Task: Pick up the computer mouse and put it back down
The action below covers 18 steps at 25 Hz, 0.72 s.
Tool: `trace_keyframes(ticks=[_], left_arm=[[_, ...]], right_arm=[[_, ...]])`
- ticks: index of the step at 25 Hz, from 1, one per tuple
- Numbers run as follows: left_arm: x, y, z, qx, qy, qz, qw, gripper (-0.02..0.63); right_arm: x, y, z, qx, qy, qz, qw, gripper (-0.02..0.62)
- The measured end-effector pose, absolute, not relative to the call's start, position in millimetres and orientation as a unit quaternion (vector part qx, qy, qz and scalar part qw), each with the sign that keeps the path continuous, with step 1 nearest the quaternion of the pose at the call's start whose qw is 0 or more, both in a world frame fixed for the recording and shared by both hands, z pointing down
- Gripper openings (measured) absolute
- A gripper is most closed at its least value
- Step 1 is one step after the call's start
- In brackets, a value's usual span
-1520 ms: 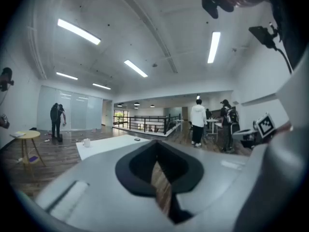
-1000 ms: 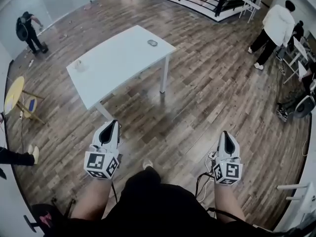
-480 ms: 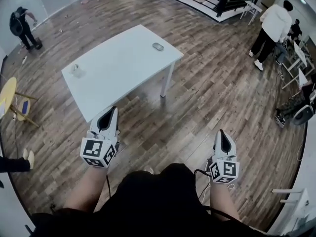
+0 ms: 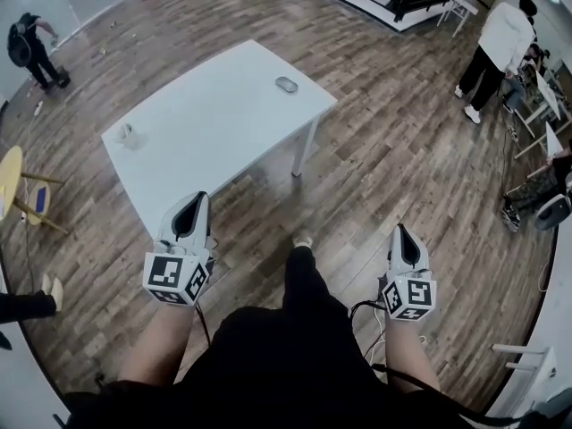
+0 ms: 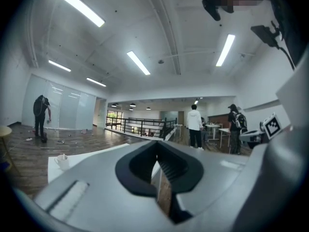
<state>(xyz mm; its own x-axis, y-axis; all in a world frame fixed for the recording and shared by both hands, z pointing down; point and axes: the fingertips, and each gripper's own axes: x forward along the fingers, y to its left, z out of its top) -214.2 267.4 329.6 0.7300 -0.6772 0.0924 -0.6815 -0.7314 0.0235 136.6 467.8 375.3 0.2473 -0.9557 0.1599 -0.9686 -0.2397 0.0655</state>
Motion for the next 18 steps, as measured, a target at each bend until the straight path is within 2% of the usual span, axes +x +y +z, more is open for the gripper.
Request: trace_keyframes(ticks=[9, 18], left_arm=[[-195.8, 198.0, 329.3, 0.913, -0.404, 0.051, 0.026, 0.002], [-136.1, 115.2, 309.8, 0.900, -0.431, 0.059, 0.022, 0.002]], right_arm=[[164.3, 364.1, 384.2, 0.756, -0.649, 0.051, 0.067, 0.002], [220.6, 254.4, 412.7, 0.694, -0.702, 0.121, 0.102, 0.002]])
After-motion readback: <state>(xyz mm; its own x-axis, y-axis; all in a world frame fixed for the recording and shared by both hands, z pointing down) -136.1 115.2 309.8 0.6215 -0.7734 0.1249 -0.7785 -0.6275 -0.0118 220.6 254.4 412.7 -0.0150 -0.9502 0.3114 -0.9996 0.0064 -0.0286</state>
